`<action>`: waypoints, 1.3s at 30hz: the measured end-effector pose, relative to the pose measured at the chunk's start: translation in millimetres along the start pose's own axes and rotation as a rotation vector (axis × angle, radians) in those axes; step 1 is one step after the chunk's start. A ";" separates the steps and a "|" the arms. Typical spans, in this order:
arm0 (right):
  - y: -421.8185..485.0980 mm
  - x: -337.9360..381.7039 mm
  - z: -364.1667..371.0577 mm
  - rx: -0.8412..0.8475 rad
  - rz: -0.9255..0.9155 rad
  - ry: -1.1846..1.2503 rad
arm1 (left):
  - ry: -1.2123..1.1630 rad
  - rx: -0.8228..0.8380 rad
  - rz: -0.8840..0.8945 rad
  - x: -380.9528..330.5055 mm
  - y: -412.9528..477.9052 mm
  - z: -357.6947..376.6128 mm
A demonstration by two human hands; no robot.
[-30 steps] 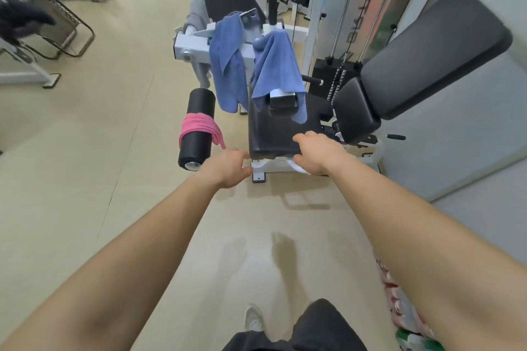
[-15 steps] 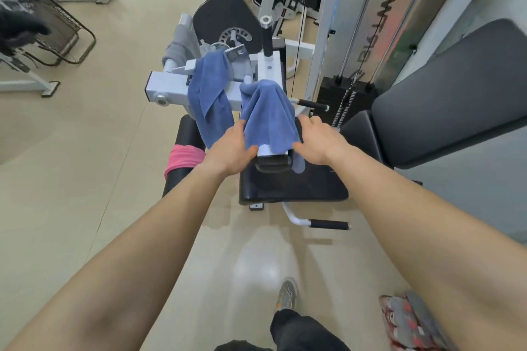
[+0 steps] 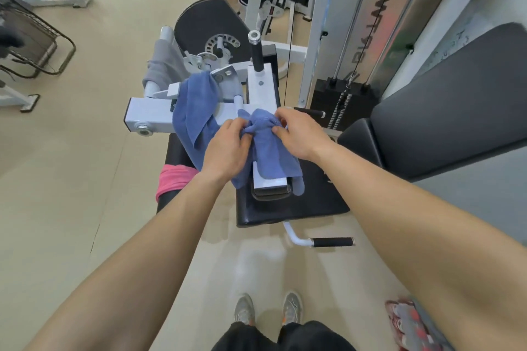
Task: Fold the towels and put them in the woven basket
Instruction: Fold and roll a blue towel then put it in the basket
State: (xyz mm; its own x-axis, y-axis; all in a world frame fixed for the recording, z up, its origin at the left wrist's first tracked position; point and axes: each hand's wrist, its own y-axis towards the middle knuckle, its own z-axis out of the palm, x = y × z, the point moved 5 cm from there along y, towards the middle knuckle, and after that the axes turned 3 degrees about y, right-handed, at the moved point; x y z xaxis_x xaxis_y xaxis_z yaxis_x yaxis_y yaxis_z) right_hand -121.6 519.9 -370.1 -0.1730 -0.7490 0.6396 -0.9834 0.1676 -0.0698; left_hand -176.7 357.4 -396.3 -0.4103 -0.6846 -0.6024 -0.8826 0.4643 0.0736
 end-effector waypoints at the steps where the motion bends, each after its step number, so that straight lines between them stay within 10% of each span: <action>1: 0.1 1.1 -0.5 -0.002 0.006 -0.005 | 0.001 0.003 0.021 0.4 1.7 -2.7; 18: -66.5 26.6 -52.0 -0.276 0.181 0.002 | -0.058 -0.022 0.333 -64.7 -2.3 -45.6; 39: -400.9 -130.9 -51.4 -0.365 0.674 0.215 | -0.121 0.454 0.480 -248.6 -214.4 109.7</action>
State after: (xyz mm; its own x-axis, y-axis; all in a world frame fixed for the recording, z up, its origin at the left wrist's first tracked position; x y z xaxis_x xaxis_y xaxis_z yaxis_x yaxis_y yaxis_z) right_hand 298.1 583.7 -386.5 -0.6732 -0.2778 0.6853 -0.5841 0.7681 -0.2625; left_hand 139.7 489.7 -349.5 -0.6812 -0.2874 -0.6733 -0.4138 0.9099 0.0302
